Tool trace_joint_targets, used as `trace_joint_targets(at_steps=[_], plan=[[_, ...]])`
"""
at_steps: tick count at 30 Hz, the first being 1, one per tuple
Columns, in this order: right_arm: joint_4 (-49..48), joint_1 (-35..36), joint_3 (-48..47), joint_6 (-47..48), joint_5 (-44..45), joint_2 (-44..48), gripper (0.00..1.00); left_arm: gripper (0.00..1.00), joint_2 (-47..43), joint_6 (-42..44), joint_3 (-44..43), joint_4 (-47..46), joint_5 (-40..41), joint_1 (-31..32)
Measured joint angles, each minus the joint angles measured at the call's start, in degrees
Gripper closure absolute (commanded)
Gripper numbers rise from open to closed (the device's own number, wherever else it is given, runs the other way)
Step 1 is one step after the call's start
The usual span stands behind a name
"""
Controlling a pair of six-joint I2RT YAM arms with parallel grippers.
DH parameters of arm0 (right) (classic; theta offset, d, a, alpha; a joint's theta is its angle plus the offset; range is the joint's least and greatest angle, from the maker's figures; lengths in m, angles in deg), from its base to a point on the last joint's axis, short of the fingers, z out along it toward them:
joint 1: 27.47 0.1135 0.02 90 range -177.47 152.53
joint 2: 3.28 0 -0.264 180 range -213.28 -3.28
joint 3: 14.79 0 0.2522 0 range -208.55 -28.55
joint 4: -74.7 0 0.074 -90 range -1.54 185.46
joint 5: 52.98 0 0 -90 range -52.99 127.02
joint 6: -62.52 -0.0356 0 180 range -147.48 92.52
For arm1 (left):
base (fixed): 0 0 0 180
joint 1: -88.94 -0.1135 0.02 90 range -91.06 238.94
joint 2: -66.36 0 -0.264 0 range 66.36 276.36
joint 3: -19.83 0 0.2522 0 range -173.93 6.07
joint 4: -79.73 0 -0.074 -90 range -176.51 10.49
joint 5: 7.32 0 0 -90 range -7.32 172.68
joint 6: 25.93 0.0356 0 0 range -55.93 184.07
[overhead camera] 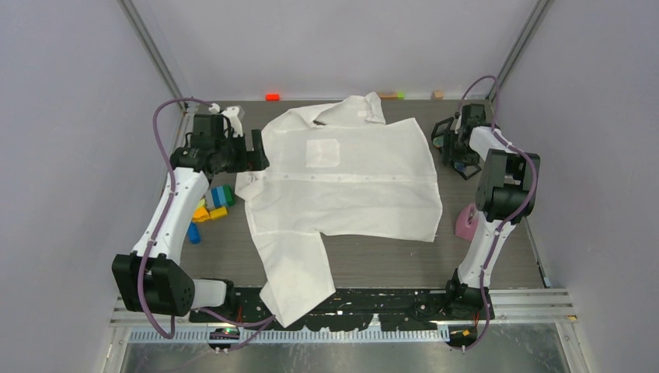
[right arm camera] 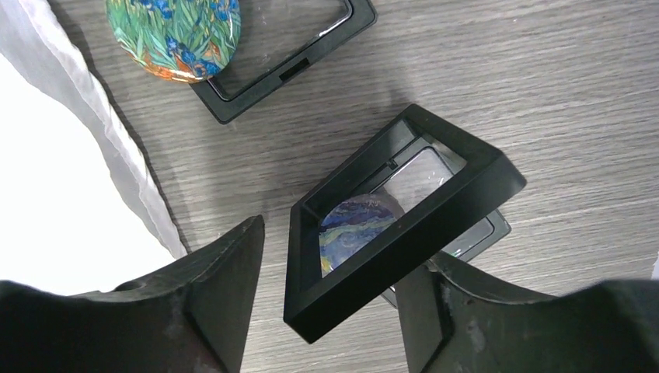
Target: Pin the brooch onto the clothing
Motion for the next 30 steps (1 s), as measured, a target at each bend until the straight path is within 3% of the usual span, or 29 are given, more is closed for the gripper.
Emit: trace_joint_targets(at_steps=[4,13,22,30], plan=[[0.24,0.04,0.55,0.11,0.22,0.07,0.33,0.05,-0.09,0.0,0.0,0.0,0.0,0.0],[1.05,0.63,0.83,0.52,2.97,0.72,0.47,0.05,-0.09,0.0,0.09,0.0,-0.02,0.0],[1.81,2.16,0.85,1.6,6.82,0.72,0.71,0.05,-0.09,-0.02,0.09,0.0,-0.02,0.0],[1.73,3.63,0.85,2.05,9.81,0.83,0.86,0.05,-0.09,-0.02,0.11,0.0,-0.02,0.0]])
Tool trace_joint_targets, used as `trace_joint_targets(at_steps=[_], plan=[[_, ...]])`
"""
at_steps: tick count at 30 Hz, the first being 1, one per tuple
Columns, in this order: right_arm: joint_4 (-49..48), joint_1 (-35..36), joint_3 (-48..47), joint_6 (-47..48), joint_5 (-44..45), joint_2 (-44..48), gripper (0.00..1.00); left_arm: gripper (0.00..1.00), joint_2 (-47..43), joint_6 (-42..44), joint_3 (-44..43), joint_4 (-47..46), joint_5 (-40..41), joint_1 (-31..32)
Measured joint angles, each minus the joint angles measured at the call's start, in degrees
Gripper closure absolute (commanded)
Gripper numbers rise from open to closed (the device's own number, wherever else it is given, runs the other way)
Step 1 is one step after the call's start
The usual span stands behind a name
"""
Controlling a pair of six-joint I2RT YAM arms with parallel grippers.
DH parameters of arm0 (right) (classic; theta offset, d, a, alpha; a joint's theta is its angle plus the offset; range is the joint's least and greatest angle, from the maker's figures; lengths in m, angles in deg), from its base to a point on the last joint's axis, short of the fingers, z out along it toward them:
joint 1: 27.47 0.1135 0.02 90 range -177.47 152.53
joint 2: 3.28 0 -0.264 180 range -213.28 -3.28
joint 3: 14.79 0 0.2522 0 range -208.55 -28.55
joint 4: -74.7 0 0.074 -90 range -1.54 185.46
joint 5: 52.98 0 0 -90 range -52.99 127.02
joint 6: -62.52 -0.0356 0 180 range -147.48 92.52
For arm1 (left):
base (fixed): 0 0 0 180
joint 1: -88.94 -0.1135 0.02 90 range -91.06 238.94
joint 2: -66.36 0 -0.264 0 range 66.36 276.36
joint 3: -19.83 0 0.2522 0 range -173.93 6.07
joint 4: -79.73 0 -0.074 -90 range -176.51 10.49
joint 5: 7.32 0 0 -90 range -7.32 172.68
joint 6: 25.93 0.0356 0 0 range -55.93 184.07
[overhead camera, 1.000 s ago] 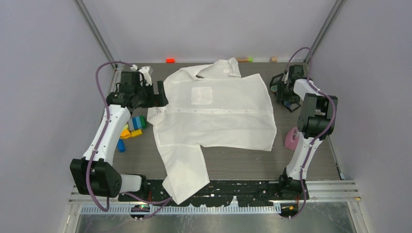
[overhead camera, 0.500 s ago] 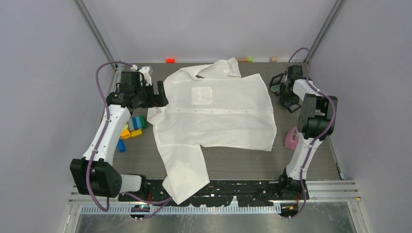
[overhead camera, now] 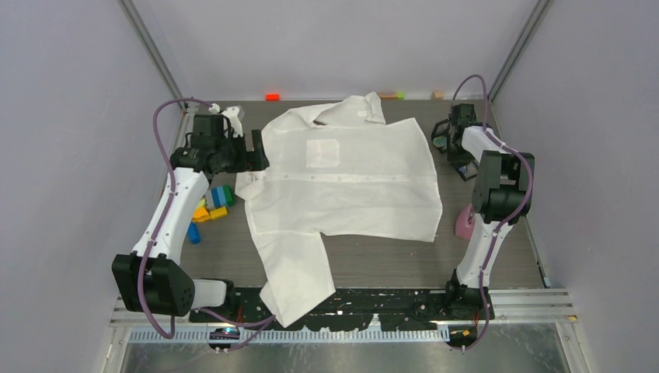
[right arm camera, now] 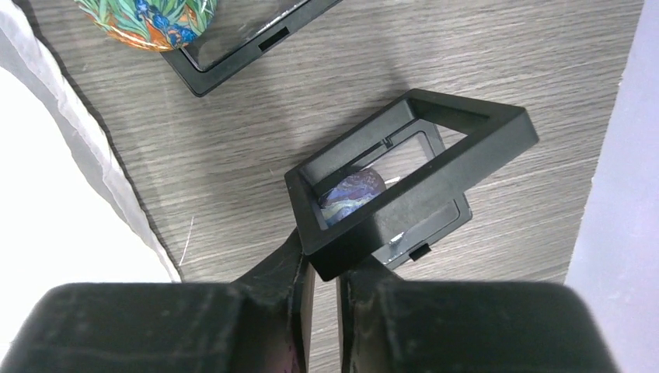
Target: Pin the brooch onto the clothing
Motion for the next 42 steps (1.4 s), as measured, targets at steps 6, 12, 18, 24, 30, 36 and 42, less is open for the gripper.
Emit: trace_joint_targets(at_steps=[6,12,18,24,30,36,42], plan=[[0.0,0.94,0.04,0.59,2.95,1.05,0.98,0.05,0.0,0.02,0.0,0.0,0.0,0.0],[-0.87,2.16,1.77,1.05,7.26,2.93,0.99,0.05,0.0,0.0,0.0,0.0,0.02,0.0],[0.04,5.01,3.48,0.28,11.93,6.03,0.99,0.06,-0.04,0.02,0.24,-0.13,-0.24,0.0],[1.86,9.99,6.54,-5.4,15.37,13.99,0.99,0.07,-0.11,0.42,1.44,-0.17,-2.03,0.76],[4.98,17.31,11.89,-12.79,13.44,23.87,0.99,0.07,-0.15,1.55,1.53,-0.48,-3.52,5.73],[5.4,19.08,18.16,-16.79,-2.43,36.17,1.0,0.08,-1.84,1.07,3.13,-2.89,-11.15,9.01],[3.06,19.56,21.97,-20.22,-27.67,47.19,0.99,0.08,-3.58,0.87,3.56,-6.95,-22.8,11.19]])
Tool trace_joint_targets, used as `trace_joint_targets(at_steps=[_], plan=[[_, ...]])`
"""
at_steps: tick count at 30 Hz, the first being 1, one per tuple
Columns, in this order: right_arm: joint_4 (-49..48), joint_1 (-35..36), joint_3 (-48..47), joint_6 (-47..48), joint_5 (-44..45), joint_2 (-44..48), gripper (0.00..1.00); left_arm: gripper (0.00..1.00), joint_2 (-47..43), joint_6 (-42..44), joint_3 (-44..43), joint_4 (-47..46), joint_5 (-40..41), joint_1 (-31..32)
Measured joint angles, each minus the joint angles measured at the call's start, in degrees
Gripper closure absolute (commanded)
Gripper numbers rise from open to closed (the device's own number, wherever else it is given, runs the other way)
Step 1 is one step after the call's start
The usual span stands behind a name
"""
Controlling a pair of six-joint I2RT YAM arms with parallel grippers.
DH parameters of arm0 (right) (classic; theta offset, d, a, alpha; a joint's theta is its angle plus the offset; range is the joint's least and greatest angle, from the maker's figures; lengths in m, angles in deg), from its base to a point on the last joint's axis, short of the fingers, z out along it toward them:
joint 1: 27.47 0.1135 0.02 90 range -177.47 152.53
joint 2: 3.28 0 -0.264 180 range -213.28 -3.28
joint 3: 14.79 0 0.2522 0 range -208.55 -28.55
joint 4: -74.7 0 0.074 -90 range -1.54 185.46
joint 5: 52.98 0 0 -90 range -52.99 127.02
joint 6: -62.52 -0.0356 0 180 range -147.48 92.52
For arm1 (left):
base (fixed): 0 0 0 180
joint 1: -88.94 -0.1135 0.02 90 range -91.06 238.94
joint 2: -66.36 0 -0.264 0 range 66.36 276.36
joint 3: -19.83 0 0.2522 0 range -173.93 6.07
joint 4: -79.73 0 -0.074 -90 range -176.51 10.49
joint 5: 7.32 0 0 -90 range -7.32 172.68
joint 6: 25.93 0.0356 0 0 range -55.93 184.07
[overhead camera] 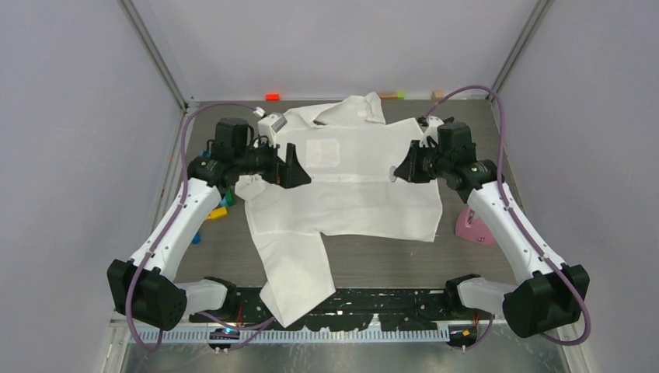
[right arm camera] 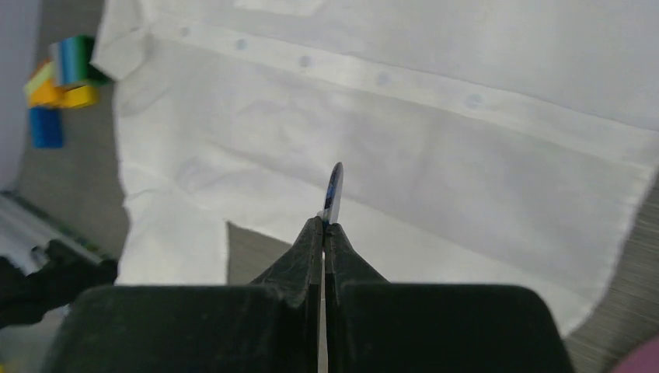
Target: Pin the brooch onto the clothing
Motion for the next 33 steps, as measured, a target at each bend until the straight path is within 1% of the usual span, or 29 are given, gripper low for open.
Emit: trace_joint_targets(at_steps=[4,9,13,18,24,27,29,31,33], plan=[[-3.21,1.66,2.73,-2.67,-16.83,3.06,0.99,0.08,0.0,-0.2,0.24,-2.36,-9.22,2.97],[-5.73,3.67,3.43,-5.01,-31.43,4.52,0.99,0.09,0.31,-1.29,0.79,-4.83,-17.86,7.1],[-7.34,5.95,3.3,-5.81,-39.78,5.51,0.99,0.15,1.11,-2.43,1.46,-7.06,-22.73,10.73],[-4.85,8.81,1.29,-3.96,-45.0,4.63,0.99,0.27,2.34,-3.52,1.77,-8.31,-25.97,12.37],[-0.59,12.2,-2.49,0.02,-47.39,1.03,0.99,0.42,3.15,-4.46,2.05,-9.11,-27.43,12.61],[1.09,13.92,-3.04,1.51,-47.89,-0.22,0.99,0.51,3.74,-4.66,2.1,-9.51,-28.11,13.14],[1.68,14.62,-3.13,2.08,-48.17,-0.59,0.99,0.6,3.8,-4.76,2.25,-9.81,-28.79,13.55],[2.03,15.1,-3.28,2.54,-48.37,-0.9,0.99,0.63,3.8,-5.07,2.34,-10.05,-29.44,14.01],[2.4,15.39,-3.58,3.06,-48.54,-1.07,0.99,0.63,3.82,-5.25,2.36,-10.32,-30.16,14.4]])
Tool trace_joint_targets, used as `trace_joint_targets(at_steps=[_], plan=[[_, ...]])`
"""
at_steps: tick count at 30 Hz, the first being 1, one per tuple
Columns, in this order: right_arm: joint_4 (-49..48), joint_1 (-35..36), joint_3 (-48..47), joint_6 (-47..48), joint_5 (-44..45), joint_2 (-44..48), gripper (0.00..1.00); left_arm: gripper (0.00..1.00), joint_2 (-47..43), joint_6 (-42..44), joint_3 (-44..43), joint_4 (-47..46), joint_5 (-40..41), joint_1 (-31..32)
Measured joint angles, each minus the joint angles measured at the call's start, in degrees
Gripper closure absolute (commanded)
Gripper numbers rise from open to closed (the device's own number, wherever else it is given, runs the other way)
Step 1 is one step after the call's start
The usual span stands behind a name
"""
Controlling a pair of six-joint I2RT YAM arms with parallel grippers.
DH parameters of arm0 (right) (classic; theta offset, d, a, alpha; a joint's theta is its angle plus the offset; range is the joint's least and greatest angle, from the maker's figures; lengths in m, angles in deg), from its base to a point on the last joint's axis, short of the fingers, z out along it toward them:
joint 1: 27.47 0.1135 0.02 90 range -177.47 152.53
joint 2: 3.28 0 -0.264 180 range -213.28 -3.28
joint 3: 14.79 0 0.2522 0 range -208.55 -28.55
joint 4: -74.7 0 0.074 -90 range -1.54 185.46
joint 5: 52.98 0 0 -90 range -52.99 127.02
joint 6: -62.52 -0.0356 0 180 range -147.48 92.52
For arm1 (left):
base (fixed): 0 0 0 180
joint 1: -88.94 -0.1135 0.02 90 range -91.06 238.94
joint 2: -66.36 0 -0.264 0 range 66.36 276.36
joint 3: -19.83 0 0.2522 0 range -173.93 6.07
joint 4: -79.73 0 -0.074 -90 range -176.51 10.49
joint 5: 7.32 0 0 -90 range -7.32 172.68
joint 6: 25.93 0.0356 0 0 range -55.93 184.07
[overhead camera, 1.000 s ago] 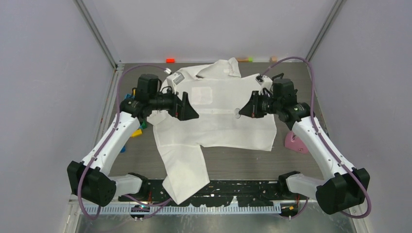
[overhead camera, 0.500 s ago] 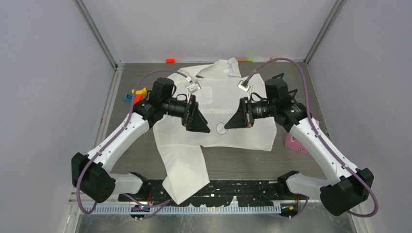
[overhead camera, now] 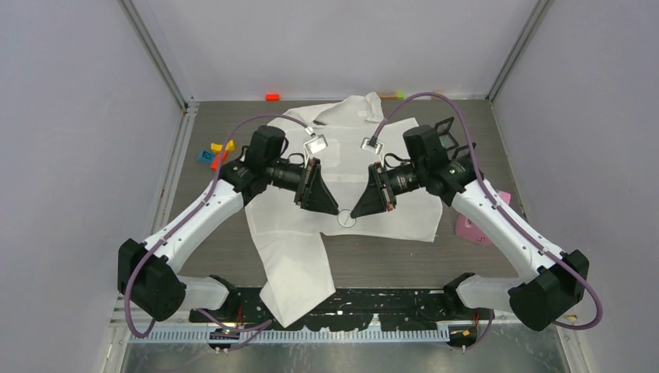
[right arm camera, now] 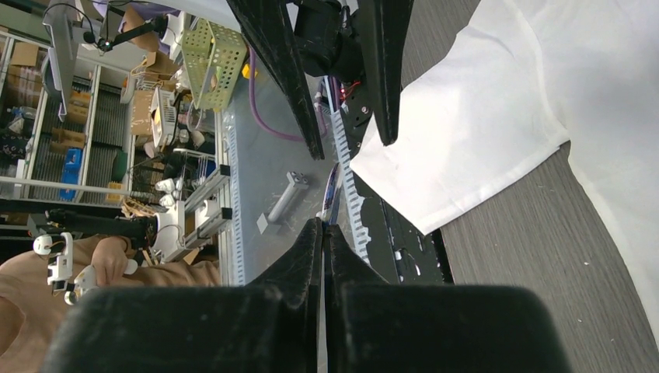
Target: Pin the brooch onto the clothing
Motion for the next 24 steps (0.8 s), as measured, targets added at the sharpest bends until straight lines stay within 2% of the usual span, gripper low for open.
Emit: trace_joint_targets(at_steps=[13,20,23,24], plan=[[1.86,1.22,-1.66,1.88,-0.02,-1.22,0.99,0.64,0.42,-0.2,0.09,-0.39,-3.1,1.9],[2.54,1.73,-2.34,2.78,0.2,-1.38,1.0,0.79,1.25,-0.11,0.2,-0.37,-3.3,2.69],[2.91,1.77,-2.38,3.23,0.42,-1.38,0.99,0.97,1.31,0.13,0.2,-0.33,-3.34,2.93],[3.06,1.79,-2.4,3.37,0.46,-1.38,0.99,1.0,1.33,0.33,0.2,-0.31,-3.43,3.02]])
